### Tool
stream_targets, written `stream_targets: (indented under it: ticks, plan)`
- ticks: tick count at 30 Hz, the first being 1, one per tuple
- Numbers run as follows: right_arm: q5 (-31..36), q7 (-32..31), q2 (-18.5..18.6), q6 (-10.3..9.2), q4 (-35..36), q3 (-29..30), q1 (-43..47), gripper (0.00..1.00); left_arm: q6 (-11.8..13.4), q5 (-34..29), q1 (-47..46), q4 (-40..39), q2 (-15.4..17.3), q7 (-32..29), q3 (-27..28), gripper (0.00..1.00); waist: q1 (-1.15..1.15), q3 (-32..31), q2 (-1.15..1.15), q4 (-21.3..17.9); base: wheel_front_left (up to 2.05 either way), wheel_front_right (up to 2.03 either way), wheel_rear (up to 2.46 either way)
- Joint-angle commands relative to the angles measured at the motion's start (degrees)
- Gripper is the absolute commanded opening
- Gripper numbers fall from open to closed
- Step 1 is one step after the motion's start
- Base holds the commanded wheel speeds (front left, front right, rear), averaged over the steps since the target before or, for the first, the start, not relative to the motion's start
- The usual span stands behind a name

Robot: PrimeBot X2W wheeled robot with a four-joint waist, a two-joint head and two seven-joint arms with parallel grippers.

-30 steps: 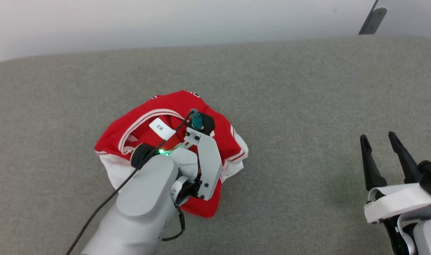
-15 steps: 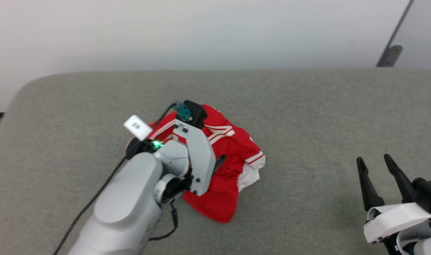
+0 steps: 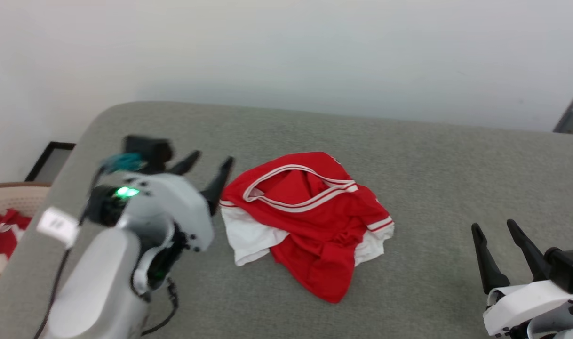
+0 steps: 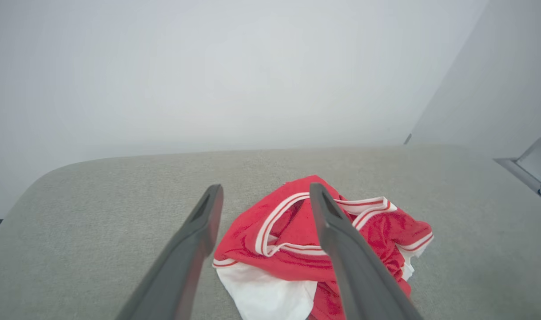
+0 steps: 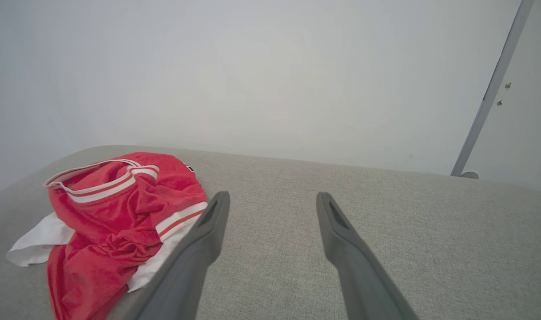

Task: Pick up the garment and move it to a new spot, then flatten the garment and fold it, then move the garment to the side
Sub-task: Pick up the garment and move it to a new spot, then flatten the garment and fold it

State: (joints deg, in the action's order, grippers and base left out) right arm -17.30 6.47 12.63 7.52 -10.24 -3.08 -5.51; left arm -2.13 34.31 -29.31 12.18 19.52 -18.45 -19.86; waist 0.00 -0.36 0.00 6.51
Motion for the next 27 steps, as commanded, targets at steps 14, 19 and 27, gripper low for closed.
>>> stream_targets:
  ticks: [14,19,27]
  plan:
    - [1.7,1.5,-1.3,-0.06,1.0,5.4,3.1,1.0,0.5,2.3,15.7,-3.1,4.2,19.1,10.2,1.0,0.0,-1.4,0.0,4.0,0.0,0.0,0.0]
    - [2.0,1.0,-1.9,-0.06,1.7,6.0,4.0,1.0,-0.3,3.0,17.6,-1.7,4.8,21.6,11.3,1.0,0.0,-1.1,0.0,4.4,0.0,0.0,0.0]
    - [2.0,0.1,-2.1,-0.06,2.6,5.9,3.8,1.0,-0.5,2.8,17.1,-0.7,4.9,22.6,11.2,1.0,0.0,-0.2,0.0,5.5,0.0,0.0,0.0]
